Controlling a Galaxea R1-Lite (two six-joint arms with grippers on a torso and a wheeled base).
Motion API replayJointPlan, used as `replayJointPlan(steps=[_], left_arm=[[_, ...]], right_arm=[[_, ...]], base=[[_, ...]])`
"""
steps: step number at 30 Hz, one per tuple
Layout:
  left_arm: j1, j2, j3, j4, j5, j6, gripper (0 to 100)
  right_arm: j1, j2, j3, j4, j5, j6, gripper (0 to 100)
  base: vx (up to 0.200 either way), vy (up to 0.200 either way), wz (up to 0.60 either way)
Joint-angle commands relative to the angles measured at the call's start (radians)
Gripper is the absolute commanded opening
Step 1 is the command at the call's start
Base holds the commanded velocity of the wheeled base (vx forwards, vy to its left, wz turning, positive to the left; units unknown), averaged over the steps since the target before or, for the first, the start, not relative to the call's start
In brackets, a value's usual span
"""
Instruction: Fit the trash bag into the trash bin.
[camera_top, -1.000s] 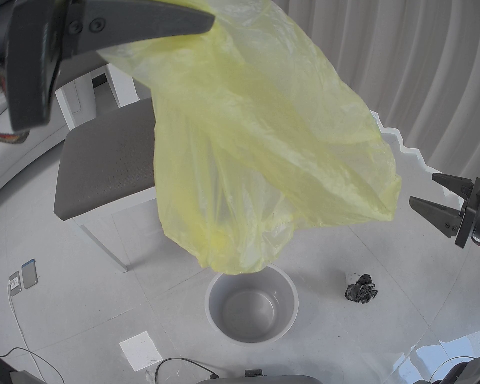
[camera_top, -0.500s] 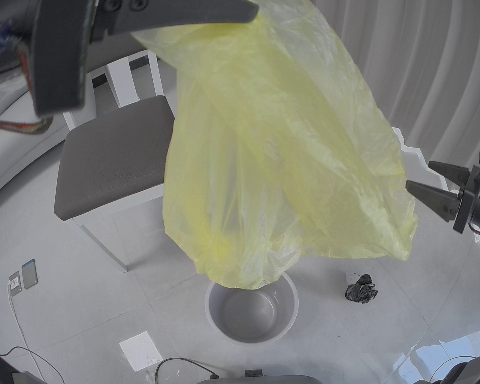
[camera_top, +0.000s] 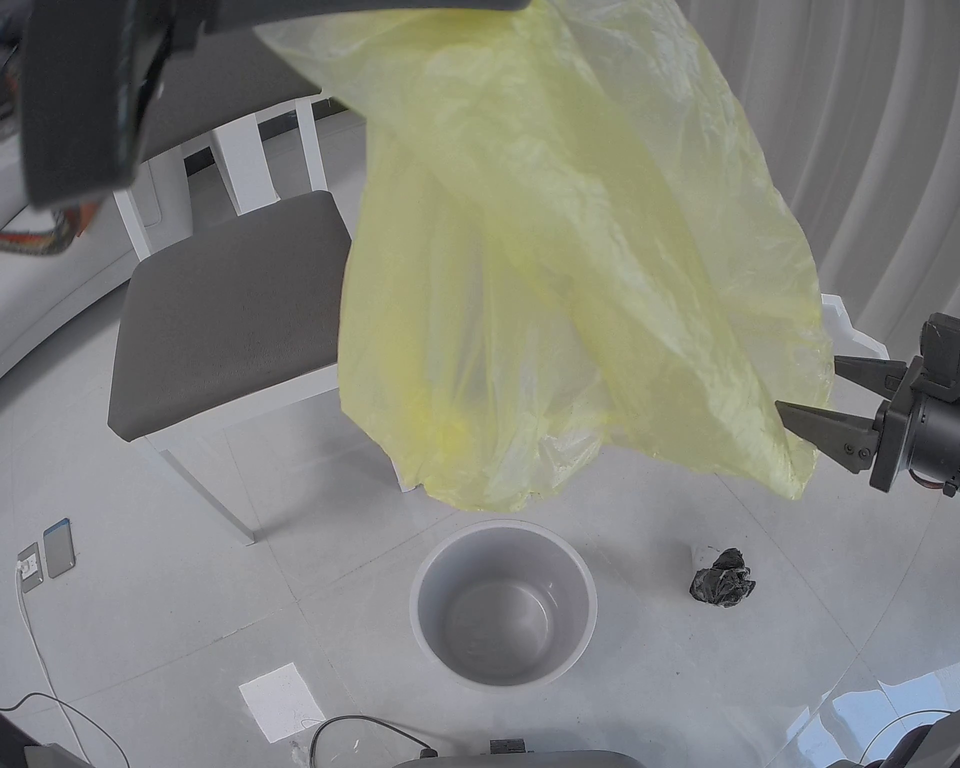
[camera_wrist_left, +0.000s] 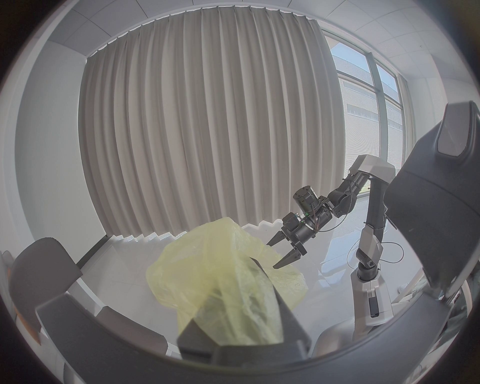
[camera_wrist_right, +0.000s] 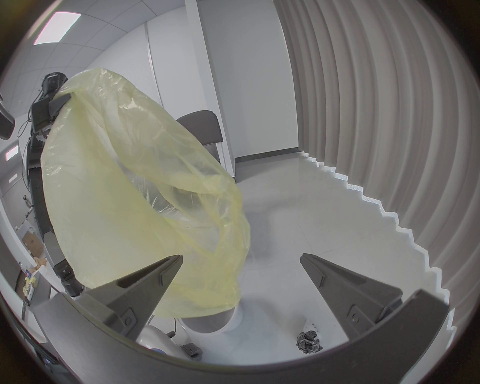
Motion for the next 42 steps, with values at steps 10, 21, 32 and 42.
replayJointPlan(steps=[10, 21, 32, 42], left_arm=[[-0.004, -0.013, 0.003, 0.001, -0.001, 0.000, 0], [-0.003, -0.025, 0.016, -0.002, -0.004, -0.003, 0], [0.114, -0.102, 0.223, -0.103, 0.084, -0.106, 0], [0.362, -0.145, 0.516, -0.428, 0.248, -0.371, 0]], right_arm=[[0.014, 0.071, -0.036, -0.011, -0.003, -0.004, 100], [0.021, 0.079, -0.036, -0.009, -0.006, -0.007, 0], [0.021, 0.109, -0.056, -0.012, -0.018, -0.006, 0], [0.052, 0.198, -0.156, -0.012, -0.153, 0.022, 0]], base=[[0.000, 0.000, 0.00], [0.000, 0.000, 0.00], [0.000, 0.000, 0.00], [0.000, 0.000, 0.00]])
